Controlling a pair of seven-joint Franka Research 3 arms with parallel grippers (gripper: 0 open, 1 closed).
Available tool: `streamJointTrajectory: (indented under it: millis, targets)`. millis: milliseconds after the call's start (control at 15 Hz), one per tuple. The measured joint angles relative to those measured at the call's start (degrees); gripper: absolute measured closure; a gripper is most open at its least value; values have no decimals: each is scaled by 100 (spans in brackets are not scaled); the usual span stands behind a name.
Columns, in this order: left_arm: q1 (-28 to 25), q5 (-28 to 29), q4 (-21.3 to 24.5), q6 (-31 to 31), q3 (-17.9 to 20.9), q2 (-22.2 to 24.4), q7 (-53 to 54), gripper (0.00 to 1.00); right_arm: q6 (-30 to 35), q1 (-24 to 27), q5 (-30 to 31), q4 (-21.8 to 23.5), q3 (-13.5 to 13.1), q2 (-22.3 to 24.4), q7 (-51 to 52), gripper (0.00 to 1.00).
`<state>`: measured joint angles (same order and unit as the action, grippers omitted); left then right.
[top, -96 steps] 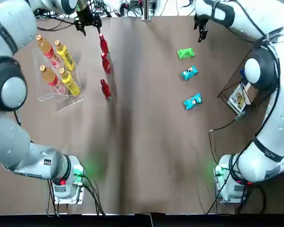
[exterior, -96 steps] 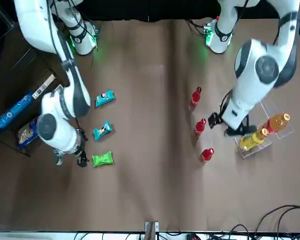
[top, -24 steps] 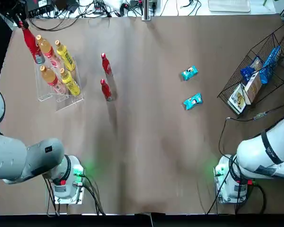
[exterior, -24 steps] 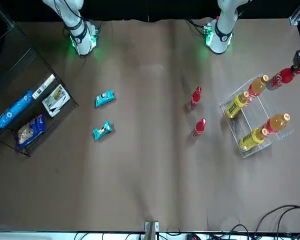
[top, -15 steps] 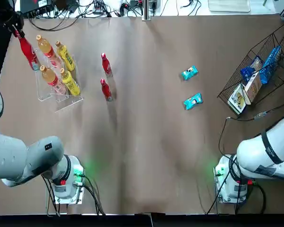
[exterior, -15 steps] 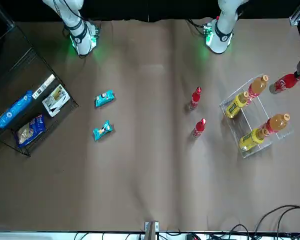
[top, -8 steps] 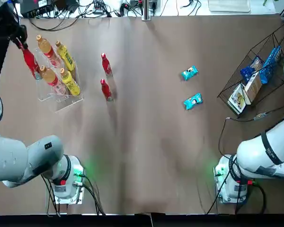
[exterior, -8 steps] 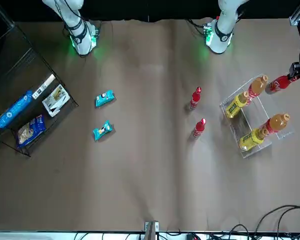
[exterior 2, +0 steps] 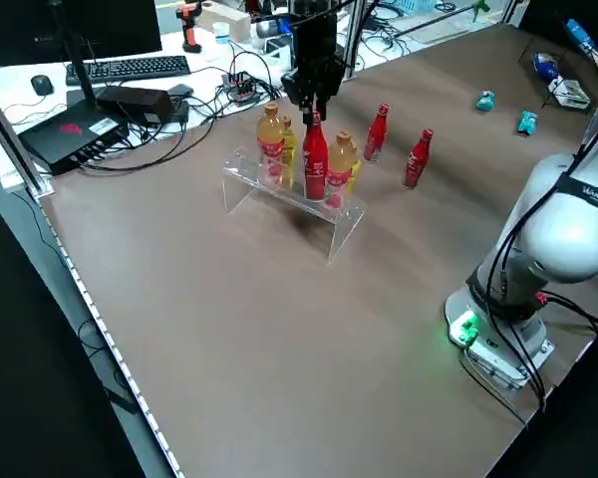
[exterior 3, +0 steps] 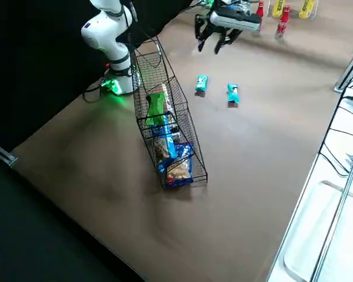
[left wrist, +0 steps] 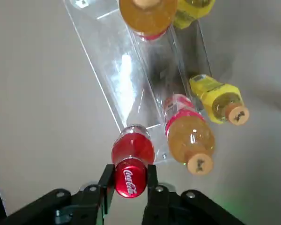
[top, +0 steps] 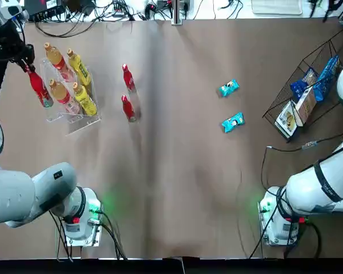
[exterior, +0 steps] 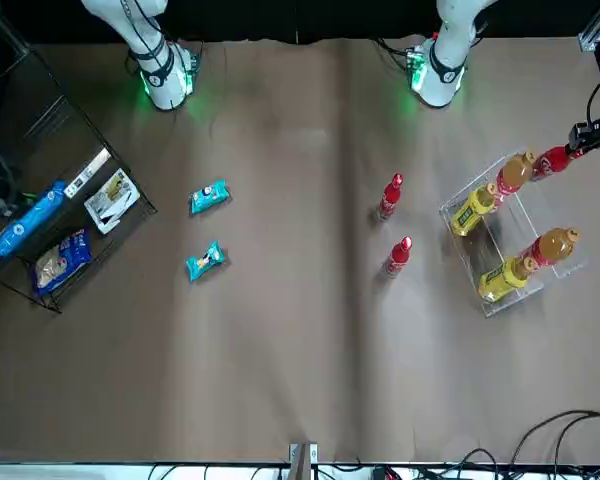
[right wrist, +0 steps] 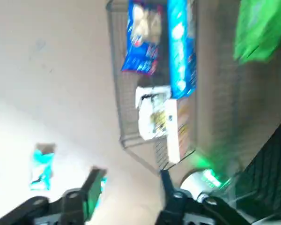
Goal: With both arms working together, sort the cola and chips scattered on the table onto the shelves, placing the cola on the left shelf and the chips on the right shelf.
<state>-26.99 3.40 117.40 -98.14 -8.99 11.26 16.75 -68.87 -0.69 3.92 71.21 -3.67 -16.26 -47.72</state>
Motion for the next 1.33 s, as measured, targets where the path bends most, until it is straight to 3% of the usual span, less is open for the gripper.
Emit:
streamJointTrajectory:
  millis: [200,400,600,800,867,1000,1067,1333]
  targets:
    - [-21,-101,75,-70,1,8,0,68,-126,-318,-541,272,11,-199,-687,35]
    - [-29,-111,224,-186,1,7,0,68,-405,-651,-702,573,15,-524,-1155,34]
    - [-126,-165,273,-220,1,8,2,68,-1114,-898,-968,1189,18,-710,-1520,33]
    - [-228,-280,279,-259,2,12,26,68,-1782,-993,-1264,1832,16,-763,-1706,26]
    - [-234,-293,283,-283,2,12,27,68,-1942,-1041,-1292,1978,15,-783,-1754,19]
    - [-235,-294,285,-304,-16,12,29,68,-2266,-1181,-1312,2159,18,-885,-2052,17]
    - [-234,-294,286,-318,-33,12,41,67,-2439,-1273,-1318,2197,19,-974,-2157,15]
    - [-234,-294,221,-360,-69,23,399,34,-3027,-1587,-1361,2243,21,-1413,-2481,16]
